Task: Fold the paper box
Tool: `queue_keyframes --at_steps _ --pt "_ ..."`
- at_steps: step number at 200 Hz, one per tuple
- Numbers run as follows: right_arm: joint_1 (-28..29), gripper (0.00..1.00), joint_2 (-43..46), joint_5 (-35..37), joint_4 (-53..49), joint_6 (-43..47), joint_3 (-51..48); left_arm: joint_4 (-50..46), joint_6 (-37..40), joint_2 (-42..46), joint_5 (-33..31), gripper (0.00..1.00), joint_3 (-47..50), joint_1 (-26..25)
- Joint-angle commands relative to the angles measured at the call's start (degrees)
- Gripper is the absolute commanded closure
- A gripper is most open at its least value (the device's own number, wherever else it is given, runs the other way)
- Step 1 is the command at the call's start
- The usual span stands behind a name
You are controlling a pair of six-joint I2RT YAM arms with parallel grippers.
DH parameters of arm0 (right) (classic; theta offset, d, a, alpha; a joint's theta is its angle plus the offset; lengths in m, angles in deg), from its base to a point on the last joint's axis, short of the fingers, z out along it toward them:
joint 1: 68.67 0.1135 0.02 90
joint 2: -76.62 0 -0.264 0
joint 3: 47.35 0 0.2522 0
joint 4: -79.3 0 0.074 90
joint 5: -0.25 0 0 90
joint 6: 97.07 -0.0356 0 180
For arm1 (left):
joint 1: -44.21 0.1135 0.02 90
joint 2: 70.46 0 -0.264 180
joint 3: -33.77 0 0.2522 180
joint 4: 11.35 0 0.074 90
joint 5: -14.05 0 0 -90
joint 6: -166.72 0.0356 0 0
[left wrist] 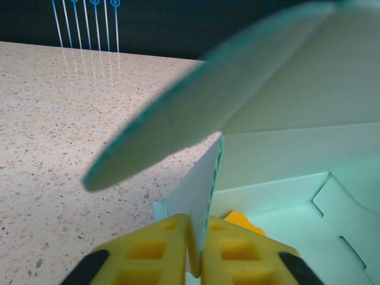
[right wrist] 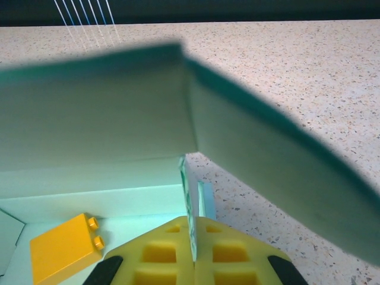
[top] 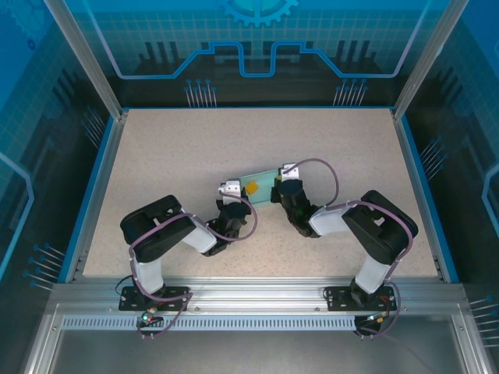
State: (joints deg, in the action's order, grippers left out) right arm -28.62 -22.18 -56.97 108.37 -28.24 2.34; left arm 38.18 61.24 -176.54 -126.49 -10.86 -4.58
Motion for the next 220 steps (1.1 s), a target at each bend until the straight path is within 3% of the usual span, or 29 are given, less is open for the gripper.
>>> queue_keyframes --at_steps 1,86,116,142,183,220 --pt "1.55 0.99 -1.13 -0.8 -4.59 0.72 -1.47 -1.24 0.79 0.32 2.54 0.79 1.6 -1.13" --pt "2.22 1.0 -1.18 1.24 -5.83 1.32 -0.97 -4.03 1.42 6.51 3.43 0.6 3.18 -1.13" --pt "2.2 1.0 -1.06 1.5 -6.22 1.21 -0.72 -6.14 1.01 9.31 3.94 0.47 3.77 -1.14" --pt "2.2 1.0 -0.88 1.78 -6.93 1.13 -0.54 -9.04 0.65 12.62 4.3 0.42 4.37 -1.13" --pt "2.3 1.0 0.1 2.03 -7.32 1.38 -0.76 -17.12 -0.81 20.0 6.23 0.33 5.82 -0.96" --pt "2.3 1.0 0.54 2.29 -7.67 1.83 -0.37 -33.67 -3.32 30.21 13.04 0.29 3.52 1.53"
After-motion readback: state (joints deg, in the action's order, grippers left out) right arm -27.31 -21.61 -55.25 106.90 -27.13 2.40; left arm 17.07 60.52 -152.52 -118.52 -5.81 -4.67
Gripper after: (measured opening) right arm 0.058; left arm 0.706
